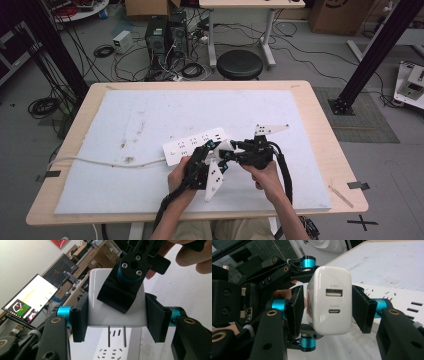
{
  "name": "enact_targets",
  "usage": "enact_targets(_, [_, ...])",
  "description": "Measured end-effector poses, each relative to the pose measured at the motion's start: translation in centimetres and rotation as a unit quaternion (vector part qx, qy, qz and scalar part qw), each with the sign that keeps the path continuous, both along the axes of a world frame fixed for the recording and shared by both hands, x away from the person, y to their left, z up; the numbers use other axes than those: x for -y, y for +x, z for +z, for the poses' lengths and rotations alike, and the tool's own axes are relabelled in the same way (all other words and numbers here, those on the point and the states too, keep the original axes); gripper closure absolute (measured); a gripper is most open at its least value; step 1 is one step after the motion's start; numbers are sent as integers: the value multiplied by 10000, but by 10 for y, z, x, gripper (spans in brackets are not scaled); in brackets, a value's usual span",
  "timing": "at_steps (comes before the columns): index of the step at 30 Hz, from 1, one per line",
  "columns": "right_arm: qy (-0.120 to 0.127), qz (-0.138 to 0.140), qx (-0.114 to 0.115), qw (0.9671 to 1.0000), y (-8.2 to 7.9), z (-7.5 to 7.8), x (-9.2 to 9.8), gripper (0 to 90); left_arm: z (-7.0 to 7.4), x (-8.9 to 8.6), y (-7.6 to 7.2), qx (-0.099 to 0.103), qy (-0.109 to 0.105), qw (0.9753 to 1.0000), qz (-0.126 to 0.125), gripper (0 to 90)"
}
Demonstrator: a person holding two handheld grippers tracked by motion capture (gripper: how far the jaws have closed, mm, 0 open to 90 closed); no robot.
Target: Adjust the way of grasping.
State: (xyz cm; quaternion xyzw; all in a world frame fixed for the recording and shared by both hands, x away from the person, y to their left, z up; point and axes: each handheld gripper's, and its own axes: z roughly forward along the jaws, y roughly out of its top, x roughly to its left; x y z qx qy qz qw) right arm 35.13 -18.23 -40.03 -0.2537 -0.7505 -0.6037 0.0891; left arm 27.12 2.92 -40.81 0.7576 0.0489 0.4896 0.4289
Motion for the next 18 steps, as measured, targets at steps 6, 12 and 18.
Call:
enact_targets(6, [26, 7, -10, 10000, -1, 0, 0, 536, 0, 0, 0, 54, 13, 10000, -12, 425])
enact_targets(12, [155, 35, -24, 9999, 0, 0, 3, 569, 0, 1, 0, 79, 11, 10000, -43, 424])
enact_targets(18, [160, 27, -67, 9998, 1, 0, 3, 595, 0, 1, 0, 63, 10, 10000, -58, 425])
